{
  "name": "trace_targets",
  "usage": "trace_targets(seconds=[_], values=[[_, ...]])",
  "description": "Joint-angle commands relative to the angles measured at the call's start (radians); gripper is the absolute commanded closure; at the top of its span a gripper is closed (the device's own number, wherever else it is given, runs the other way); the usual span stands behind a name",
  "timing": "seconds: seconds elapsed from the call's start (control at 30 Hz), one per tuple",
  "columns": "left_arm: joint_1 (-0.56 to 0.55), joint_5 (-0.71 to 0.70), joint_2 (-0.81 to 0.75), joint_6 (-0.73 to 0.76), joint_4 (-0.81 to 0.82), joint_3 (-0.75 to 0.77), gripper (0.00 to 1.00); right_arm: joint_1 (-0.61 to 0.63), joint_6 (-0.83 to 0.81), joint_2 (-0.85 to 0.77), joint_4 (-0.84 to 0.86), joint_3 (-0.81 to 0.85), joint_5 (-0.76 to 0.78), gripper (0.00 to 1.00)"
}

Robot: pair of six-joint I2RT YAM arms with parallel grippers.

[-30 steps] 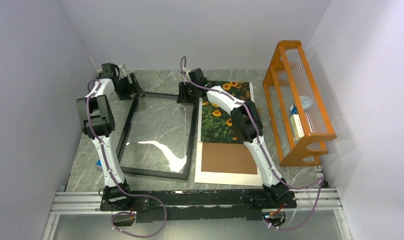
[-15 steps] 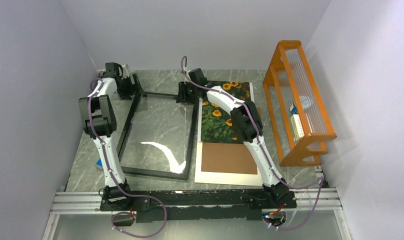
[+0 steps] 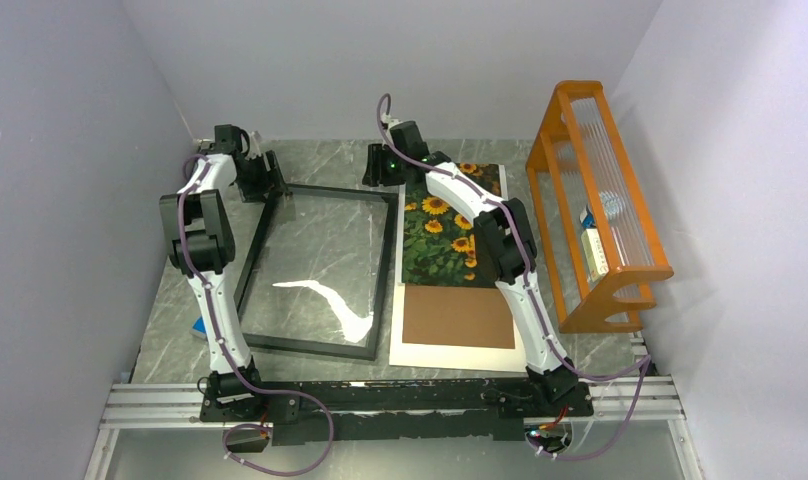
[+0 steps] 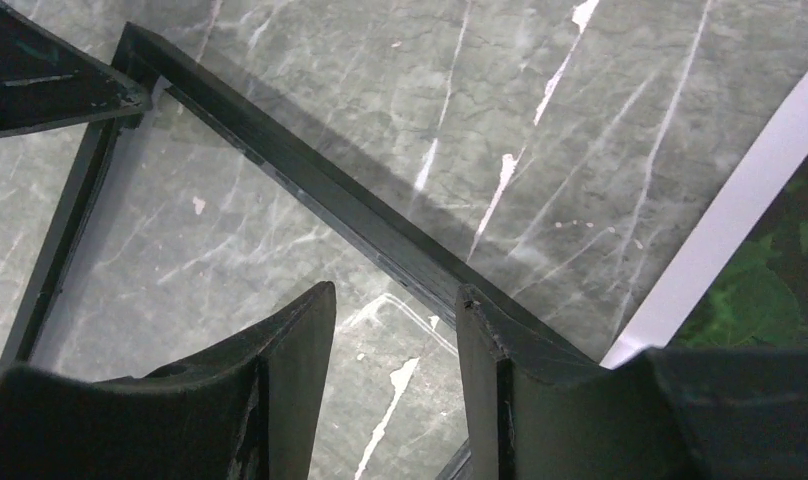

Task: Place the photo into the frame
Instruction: Adjust the photo frame item on the photo frame.

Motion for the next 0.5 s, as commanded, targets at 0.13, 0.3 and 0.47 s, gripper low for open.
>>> trace_targets(seconds=[0.13, 0.3, 0.47], values=[[-0.031, -0.172, 0.031, -0.004, -0.084, -0.033, 0.28, -0.003, -0.011, -0.081, 0.034, -0.053, 0.059, 0.49], [-0.041, -0.247, 0.041, 0.008, -0.099, -0.047, 0.3, -0.002, -0.017, -0.074, 0.032, -0.052, 0.059, 0.48], [-0.043, -0.23, 0.028, 0.012, -0.101, -0.044, 0.3, -0.002, -0.026, -0.067, 0.026, -0.043, 0.028, 0.48]])
